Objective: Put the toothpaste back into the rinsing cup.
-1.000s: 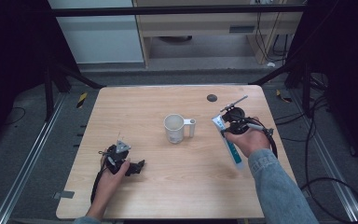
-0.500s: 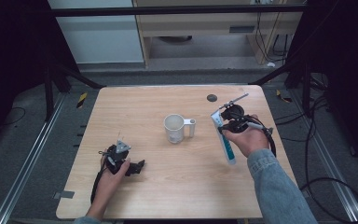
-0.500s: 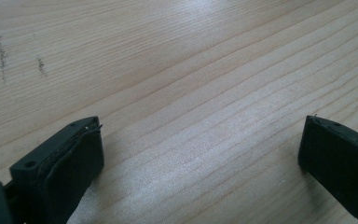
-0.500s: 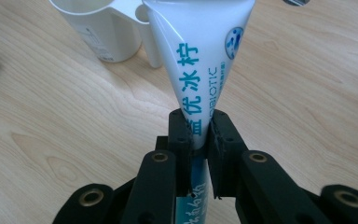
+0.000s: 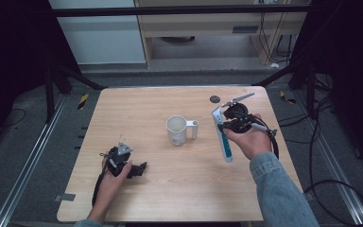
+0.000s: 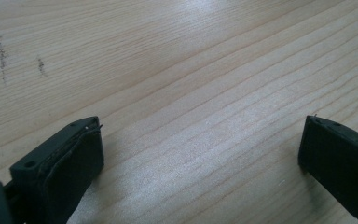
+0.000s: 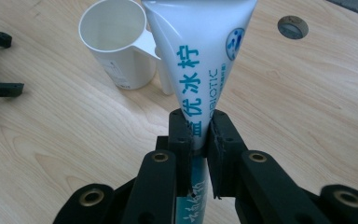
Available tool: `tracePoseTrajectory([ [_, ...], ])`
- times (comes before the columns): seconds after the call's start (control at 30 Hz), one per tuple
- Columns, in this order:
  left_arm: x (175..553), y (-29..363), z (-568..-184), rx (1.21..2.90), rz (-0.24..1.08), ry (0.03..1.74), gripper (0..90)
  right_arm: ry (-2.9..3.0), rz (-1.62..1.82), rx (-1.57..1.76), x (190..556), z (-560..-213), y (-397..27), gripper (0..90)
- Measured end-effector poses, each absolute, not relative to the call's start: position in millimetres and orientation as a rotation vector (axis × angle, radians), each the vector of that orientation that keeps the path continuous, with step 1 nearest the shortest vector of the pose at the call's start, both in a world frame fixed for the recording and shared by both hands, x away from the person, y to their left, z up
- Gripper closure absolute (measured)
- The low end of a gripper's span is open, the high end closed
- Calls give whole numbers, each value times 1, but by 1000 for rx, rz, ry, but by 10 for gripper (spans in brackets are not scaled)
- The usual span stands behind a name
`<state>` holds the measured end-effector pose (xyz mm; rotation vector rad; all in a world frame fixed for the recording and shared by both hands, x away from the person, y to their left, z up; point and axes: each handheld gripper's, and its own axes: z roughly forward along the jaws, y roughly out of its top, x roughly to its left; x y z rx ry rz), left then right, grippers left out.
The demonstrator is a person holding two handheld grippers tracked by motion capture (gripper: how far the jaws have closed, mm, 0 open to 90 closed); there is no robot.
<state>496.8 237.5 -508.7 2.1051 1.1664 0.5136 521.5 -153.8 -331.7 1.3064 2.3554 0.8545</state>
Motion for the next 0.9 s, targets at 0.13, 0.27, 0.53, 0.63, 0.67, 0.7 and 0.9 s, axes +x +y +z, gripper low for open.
tracePoseTrajectory([
  [0.13,497,238,-509,2106,514,1166,0,2339,885,1286,520,-329,-151,808],
  [0.27,497,238,-509,2106,514,1166,0,2321,925,1267,518,-327,-149,808],
  [0.53,497,237,-509,2106,514,1166,0,2298,974,1247,516,-327,-145,807],
  [0.63,497,237,-509,2106,514,1166,0,2287,996,1244,515,-329,-143,807],
  [0.67,497,237,-509,2106,514,1166,0,2281,1005,1245,515,-330,-143,807],
  [0.7,497,237,-509,2106,514,1166,0,2281,1005,1245,515,-330,-143,807],
  [0.9,497,237,-509,2103,512,1170,0,2254,1057,1229,512,-333,-137,807],
])
